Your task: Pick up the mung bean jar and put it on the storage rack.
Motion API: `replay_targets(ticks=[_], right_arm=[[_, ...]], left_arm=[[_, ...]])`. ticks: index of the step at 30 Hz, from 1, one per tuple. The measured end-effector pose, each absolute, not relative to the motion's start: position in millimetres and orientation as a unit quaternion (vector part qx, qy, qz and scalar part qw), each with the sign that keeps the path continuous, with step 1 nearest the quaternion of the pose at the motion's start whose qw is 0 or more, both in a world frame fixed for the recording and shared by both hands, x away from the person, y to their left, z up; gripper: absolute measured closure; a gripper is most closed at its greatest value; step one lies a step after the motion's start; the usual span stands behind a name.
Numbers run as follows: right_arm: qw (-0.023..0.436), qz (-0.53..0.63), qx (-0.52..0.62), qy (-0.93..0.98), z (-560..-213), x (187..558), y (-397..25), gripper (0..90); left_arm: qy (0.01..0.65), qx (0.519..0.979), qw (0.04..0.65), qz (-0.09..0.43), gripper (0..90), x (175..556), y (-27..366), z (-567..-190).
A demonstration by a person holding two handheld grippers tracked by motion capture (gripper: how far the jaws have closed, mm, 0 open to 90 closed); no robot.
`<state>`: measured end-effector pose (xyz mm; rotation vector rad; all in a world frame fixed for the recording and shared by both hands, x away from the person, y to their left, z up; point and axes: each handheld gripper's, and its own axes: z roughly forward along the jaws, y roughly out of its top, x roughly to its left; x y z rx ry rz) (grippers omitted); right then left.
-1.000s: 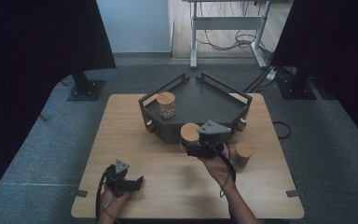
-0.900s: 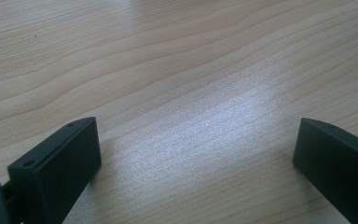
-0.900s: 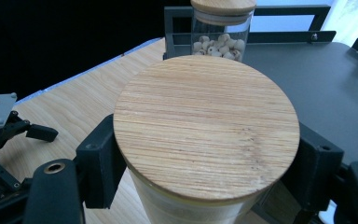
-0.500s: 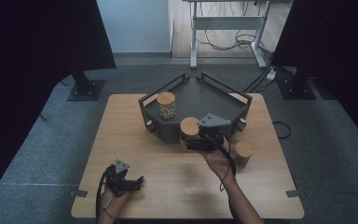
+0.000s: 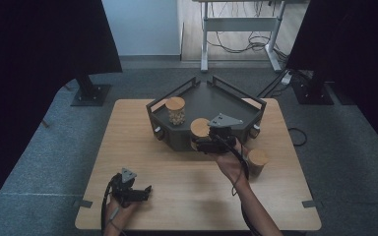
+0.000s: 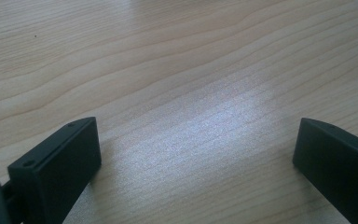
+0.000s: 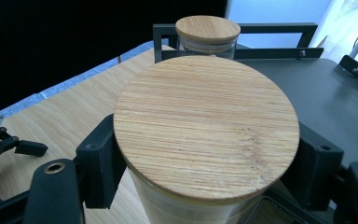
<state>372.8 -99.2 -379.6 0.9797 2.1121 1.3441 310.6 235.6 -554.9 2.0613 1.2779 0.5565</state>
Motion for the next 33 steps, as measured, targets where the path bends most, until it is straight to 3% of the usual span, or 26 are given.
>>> replay_targets(ticks=[33], right_arm=[[0.244, 0.465, 0.37, 0.766, -371.1, 403.2, -100.2, 24.9]], left_arm=[[0.487, 0.784, 0.321, 0.212, 0.5, 310.6, 235.5, -554.9]])
